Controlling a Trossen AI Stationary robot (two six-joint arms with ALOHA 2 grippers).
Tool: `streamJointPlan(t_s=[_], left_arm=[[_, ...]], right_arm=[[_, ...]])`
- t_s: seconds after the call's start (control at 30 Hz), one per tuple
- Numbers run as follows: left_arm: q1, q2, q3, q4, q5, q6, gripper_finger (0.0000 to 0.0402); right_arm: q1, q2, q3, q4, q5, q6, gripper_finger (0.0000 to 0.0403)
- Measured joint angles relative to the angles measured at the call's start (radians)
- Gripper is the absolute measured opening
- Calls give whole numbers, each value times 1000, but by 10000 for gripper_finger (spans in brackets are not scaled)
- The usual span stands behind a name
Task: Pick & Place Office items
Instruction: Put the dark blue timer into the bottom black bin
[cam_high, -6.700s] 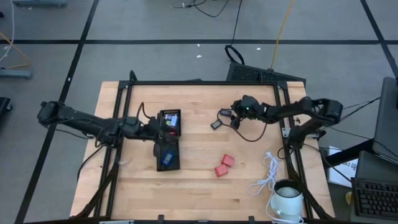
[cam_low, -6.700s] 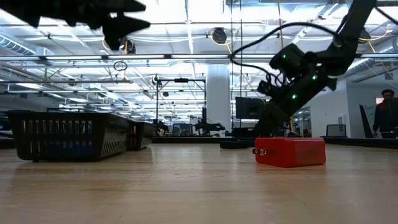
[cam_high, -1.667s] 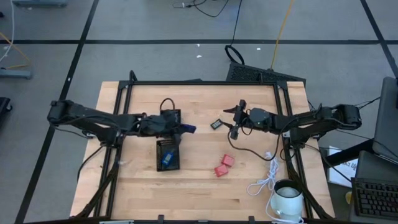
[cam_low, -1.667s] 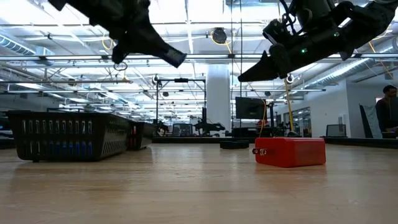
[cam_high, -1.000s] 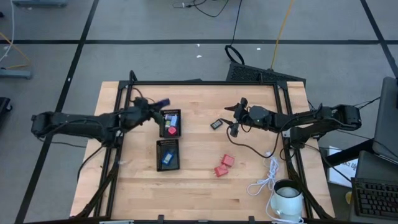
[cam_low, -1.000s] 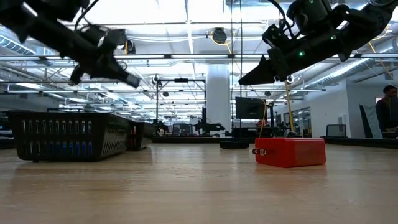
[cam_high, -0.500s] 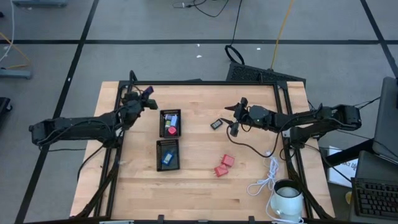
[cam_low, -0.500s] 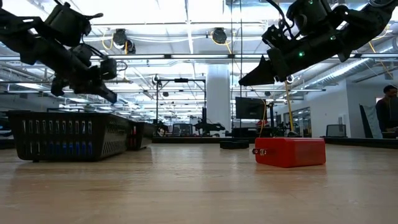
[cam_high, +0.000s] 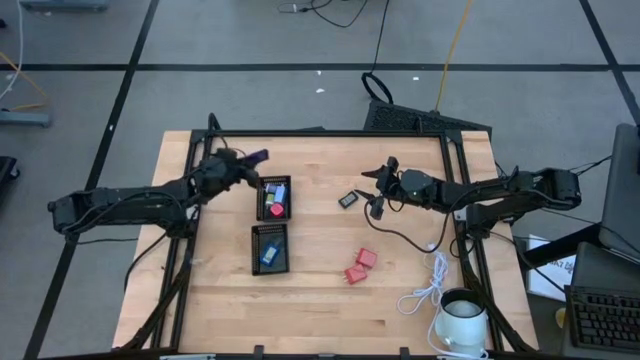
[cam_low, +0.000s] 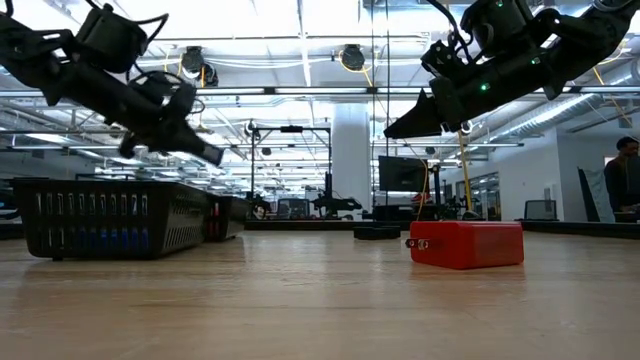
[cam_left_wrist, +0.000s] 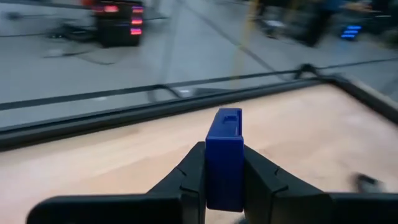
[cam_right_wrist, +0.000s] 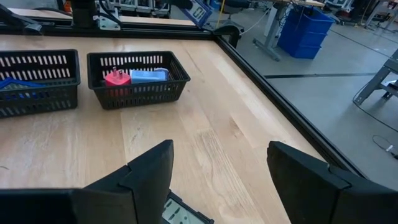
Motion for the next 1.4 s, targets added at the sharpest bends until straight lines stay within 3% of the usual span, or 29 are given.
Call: streamJointPlan(t_s=[0.37,0.63,0.97,1.13,1.4], left_arm=[[-25,0,0,132,372,8,66],[-83,0,0,130,543,-83,58],[-244,0,0,162,581,-137,58],[-324,0,20,117,678,-286,58],[-520,4,191,-317,592,-309,58]], right_arm=[[0,0,0,-8,0,0,247],[0,0,0,-8,0,-1,247],[0,0,0,-7,0,-5,247],[0,0,0,-7,0,0,247],[0,0,0,-7,1,-9,247]])
